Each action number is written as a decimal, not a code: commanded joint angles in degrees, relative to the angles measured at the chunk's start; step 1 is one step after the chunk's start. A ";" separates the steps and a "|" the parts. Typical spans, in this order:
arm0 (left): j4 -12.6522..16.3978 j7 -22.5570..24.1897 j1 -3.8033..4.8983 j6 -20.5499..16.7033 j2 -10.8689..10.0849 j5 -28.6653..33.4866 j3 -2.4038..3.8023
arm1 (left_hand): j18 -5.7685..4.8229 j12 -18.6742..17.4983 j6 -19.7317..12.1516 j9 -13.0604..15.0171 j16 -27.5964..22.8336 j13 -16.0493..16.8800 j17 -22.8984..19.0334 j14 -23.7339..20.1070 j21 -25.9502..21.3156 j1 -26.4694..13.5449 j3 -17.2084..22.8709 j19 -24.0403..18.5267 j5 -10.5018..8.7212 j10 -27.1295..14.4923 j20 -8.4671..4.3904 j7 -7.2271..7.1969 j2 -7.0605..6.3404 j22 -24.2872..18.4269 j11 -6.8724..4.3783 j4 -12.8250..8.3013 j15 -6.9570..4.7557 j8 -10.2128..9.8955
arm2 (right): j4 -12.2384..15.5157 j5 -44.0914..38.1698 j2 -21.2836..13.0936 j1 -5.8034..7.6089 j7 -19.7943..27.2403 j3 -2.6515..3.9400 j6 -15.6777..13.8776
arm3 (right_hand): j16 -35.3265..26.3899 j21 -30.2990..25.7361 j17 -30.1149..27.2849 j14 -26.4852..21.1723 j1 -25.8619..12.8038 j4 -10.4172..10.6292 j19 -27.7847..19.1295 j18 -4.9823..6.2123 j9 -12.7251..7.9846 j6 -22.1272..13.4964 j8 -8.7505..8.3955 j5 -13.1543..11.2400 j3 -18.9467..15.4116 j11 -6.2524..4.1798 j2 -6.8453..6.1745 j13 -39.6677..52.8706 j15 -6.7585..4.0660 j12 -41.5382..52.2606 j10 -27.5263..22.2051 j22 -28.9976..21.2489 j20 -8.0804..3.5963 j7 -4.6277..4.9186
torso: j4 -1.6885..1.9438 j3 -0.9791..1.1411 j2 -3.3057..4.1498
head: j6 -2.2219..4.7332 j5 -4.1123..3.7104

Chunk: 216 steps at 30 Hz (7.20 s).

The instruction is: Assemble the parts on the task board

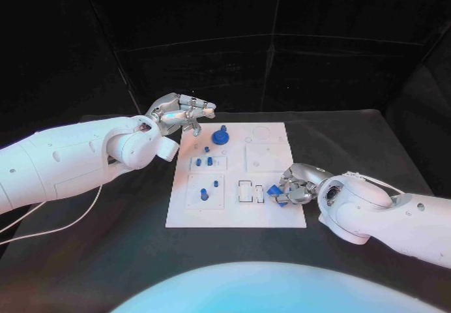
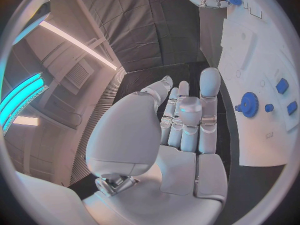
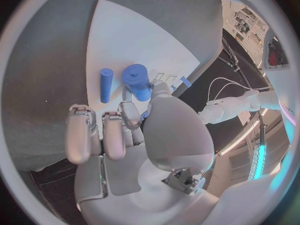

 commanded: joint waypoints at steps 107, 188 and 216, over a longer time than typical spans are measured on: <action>-0.35 -0.43 -0.01 1.44 0.34 0.36 -0.01 | 0.69 0.36 -0.57 -0.04 0.10 0.12 -0.15 -0.47 -0.40 -0.03 -0.30 -0.22 -0.08 -0.74 0.35 0.09 0.49 -0.20 0.05 0.03 0.13 0.11 | 0.12 0.14 -7.97 2.12 6.71 0.19 -4.58 | 0.86 0.23 6.43 4.16 0.10 -3.98 0.30 -0.42 -1.25 2.21 -4.02 -21.26 -3.45 0.36 3.82 0.48 0.03 -2.61 0.37 3.38 0.16 0.40 | -0.16 0.13 0.04 | 0.20 -2.49; -0.19 -0.94 -0.18 2.08 -0.03 0.36 -0.13 | 0.72 0.40 -0.63 -0.04 0.11 0.15 -0.21 -0.50 -0.60 -0.03 -0.34 -0.27 -0.08 -0.83 0.37 0.10 0.54 -0.35 0.07 0.05 0.15 0.13 | -0.90 -0.35 -2.77 -0.71 3.54 0.11 -1.51 | 0.79 -0.43 7.17 4.24 11.43 -9.74 0.01 -0.30 -5.21 5.14 -5.84 -15.32 3.70 -0.58 7.51 -0.27 -0.82 -4.22 -0.28 2.88 -0.65 -0.50 | -0.07 0.03 -0.01 | 0.00 -2.49; 0.09 -1.07 -0.16 2.15 -0.11 0.36 -0.13 | 0.72 0.40 -0.63 -0.04 0.11 0.15 -0.21 -0.50 -0.60 -0.03 -0.34 -0.27 -0.08 -0.83 0.37 0.10 0.54 -0.35 0.07 0.05 0.15 0.13 | -0.98 10.32 2.07 -0.65 4.54 0.15 -4.82 | 1.09 0.10 7.85 4.40 2.52 -3.74 0.52 -0.48 -6.22 7.16 -6.07 -15.03 5.94 -0.76 3.43 1.37 -0.88 -1.99 1.82 3.82 -0.66 -0.80 | -0.03 0.03 0.06 | 0.00 -2.13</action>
